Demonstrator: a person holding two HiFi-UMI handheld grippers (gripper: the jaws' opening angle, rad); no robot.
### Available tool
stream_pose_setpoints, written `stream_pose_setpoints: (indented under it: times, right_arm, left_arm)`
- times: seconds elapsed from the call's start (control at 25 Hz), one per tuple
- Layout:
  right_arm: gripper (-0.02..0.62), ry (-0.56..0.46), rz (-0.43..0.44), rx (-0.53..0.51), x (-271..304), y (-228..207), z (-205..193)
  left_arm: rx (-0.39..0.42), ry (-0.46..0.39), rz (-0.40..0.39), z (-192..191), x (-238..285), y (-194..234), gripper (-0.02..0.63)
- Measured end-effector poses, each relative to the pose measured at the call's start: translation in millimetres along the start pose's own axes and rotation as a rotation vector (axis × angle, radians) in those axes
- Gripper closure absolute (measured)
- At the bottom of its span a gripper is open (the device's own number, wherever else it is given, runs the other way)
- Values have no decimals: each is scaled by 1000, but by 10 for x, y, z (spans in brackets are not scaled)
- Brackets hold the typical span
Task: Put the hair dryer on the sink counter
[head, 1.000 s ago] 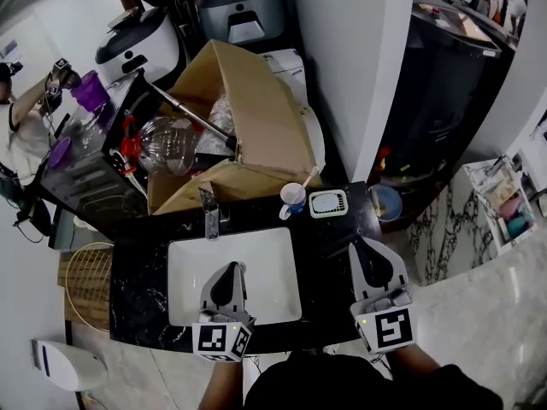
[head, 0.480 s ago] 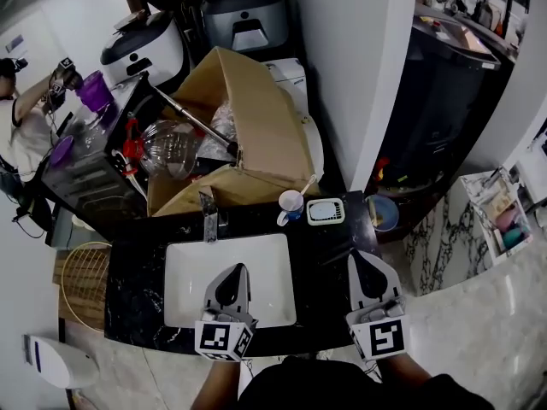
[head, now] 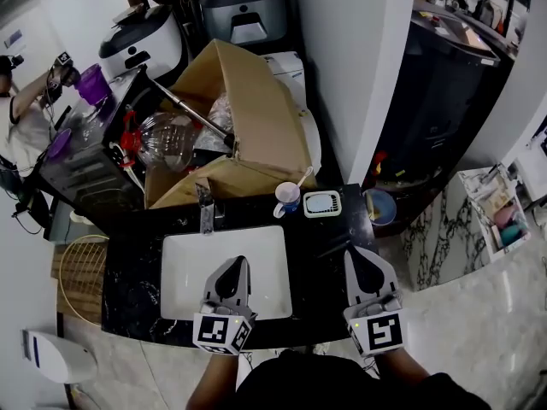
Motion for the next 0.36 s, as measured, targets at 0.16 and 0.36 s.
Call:
stream_pose_setpoints:
  times: [0.16,0.36]
  right_arm:
    - [597,22,23,10,15,34,-1]
    - [597,11,26,-14,15,104,-45]
  left_arm:
    - [1,0,-10,14,5,-44,612]
    - [8,1,-17,52,-41,-41,612]
Point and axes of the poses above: the fingertips, and each gripper's own axes: x forward along the fingers, y to its left, z out of its top, the point moved 9 cm from there along -x, backward along the fingers
